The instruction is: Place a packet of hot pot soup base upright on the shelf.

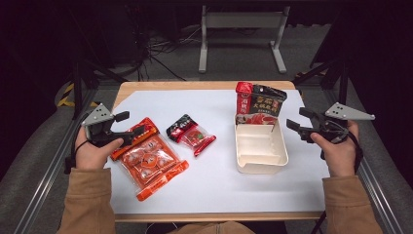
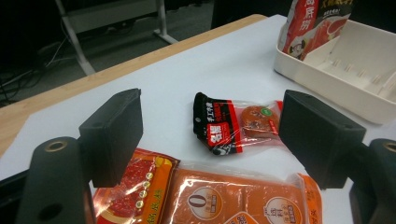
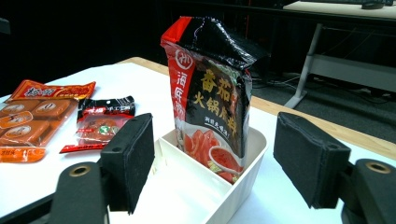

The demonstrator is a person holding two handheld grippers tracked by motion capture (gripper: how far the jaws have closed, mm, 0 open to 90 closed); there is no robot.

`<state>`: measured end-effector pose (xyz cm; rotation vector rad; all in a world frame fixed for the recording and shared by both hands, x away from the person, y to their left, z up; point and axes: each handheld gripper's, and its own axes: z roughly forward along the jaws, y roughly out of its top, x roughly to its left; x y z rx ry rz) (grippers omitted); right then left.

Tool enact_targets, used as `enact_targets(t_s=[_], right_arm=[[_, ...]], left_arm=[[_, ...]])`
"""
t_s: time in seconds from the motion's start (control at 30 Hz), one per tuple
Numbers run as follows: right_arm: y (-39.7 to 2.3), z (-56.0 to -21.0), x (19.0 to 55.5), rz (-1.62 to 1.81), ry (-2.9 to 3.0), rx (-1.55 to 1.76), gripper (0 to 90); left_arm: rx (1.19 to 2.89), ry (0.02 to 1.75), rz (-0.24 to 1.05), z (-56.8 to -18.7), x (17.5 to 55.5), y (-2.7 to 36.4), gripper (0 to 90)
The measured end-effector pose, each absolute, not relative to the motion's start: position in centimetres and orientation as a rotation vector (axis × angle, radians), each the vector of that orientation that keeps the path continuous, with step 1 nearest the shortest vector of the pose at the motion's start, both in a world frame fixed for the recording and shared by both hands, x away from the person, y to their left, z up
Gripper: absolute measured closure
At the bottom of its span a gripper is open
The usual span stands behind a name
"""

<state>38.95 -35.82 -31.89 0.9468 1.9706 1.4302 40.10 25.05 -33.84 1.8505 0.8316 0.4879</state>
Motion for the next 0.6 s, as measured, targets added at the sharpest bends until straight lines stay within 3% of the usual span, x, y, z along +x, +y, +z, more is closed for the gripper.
enact_targets(t_s=[0.6], right_arm=[[-35.4, -32.3, 39.3, 1.428, 1.990, 0.945, 28.8]], left_arm=[[1.820, 1.050, 0.518, -40.1, 41.4, 28.7, 23.1]])
